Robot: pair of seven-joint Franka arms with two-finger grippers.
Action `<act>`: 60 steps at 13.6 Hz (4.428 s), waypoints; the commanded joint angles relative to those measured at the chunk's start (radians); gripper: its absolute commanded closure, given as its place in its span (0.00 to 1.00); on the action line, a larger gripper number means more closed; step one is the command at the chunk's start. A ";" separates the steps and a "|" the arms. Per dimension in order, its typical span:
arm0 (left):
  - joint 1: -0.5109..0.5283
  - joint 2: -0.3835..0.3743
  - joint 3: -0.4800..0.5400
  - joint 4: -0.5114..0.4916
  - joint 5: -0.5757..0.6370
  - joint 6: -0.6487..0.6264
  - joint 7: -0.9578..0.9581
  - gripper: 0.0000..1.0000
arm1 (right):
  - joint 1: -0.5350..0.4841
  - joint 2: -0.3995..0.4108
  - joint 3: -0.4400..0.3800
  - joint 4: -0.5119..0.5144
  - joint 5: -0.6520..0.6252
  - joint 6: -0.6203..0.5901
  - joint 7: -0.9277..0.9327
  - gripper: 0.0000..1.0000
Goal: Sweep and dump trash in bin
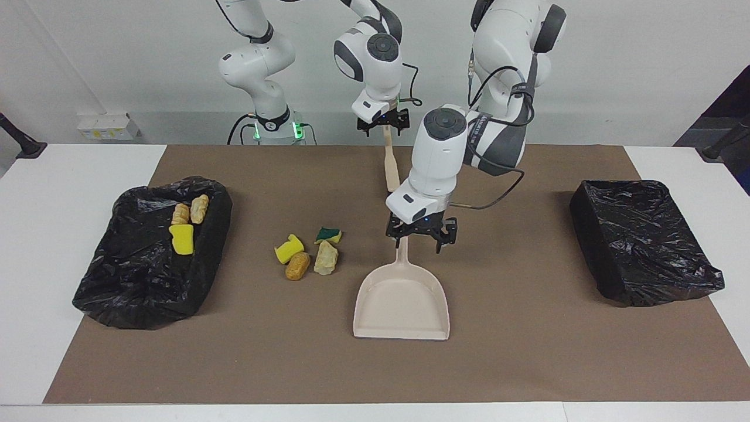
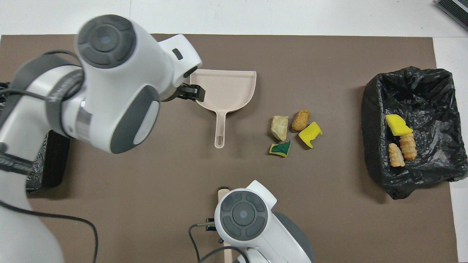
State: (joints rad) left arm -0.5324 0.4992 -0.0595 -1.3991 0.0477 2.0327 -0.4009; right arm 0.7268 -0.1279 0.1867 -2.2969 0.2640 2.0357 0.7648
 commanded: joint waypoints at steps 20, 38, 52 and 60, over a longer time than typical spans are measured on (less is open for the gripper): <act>-0.035 -0.192 0.027 -0.198 0.009 -0.161 0.228 1.00 | 0.083 0.071 -0.010 -0.099 0.004 0.167 0.030 1.00; -0.026 -0.329 0.029 -0.527 0.133 -0.074 1.111 1.00 | -0.587 0.037 -0.010 0.121 -0.392 -0.172 -0.445 1.00; -0.066 -0.383 0.027 -0.670 0.135 0.075 1.107 1.00 | -0.555 0.339 -0.007 0.309 -0.464 -0.213 -0.573 1.00; -0.066 -0.389 0.027 -0.684 0.133 0.098 1.103 1.00 | -0.420 0.344 -0.007 0.326 0.028 -0.118 -0.539 1.00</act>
State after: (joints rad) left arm -0.5825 0.1493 -0.0424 -2.0333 0.1649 2.1026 0.6939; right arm 0.2859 0.2057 0.1759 -1.9854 0.2001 1.8856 0.2158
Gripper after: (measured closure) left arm 0.678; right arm 0.744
